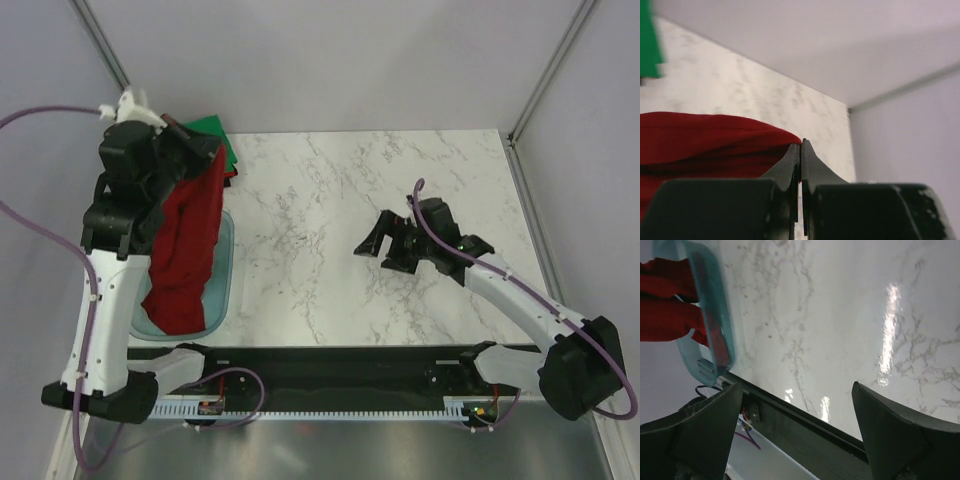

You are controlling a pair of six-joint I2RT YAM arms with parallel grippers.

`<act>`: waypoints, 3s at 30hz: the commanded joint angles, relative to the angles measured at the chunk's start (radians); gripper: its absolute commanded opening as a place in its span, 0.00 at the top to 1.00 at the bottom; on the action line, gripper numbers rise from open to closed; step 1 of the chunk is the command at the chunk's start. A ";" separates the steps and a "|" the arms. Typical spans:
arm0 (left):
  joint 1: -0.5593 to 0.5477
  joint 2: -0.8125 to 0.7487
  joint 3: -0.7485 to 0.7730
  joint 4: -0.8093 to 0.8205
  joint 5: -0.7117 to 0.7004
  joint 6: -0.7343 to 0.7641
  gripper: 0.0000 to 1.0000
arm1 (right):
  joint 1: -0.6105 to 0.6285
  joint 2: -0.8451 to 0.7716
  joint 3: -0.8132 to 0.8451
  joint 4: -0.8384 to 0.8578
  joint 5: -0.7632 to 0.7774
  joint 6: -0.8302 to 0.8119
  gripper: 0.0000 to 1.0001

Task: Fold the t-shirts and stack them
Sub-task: Grab the tshirt from the pile, then move the tshirt to the center of the board

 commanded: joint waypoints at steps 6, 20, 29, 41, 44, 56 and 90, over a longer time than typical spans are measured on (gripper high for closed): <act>-0.551 0.283 0.439 0.015 0.051 0.144 0.98 | -0.057 -0.112 0.476 -0.320 0.350 -0.160 0.02; -0.777 0.621 0.254 -0.158 0.027 0.247 0.20 | -0.071 -0.334 0.458 -0.497 0.634 -0.189 0.02; -0.540 0.194 0.023 -0.164 -0.153 0.209 0.14 | 0.050 -0.094 0.279 -0.239 0.248 -0.123 0.02; -0.438 -0.318 -0.450 -0.166 -0.345 0.203 0.12 | 0.280 0.567 0.669 -0.127 0.216 -0.206 0.08; -0.438 -0.415 -0.534 -0.166 -0.352 0.181 0.12 | 0.299 0.701 0.792 -0.131 0.191 -0.218 0.10; -0.438 -0.662 -0.731 -0.158 -0.437 0.140 0.12 | 0.334 0.977 1.005 -0.153 0.135 -0.236 0.70; -0.438 -0.653 -0.732 -0.175 -0.519 0.107 0.23 | 0.294 -0.815 0.096 -0.426 1.333 0.005 0.02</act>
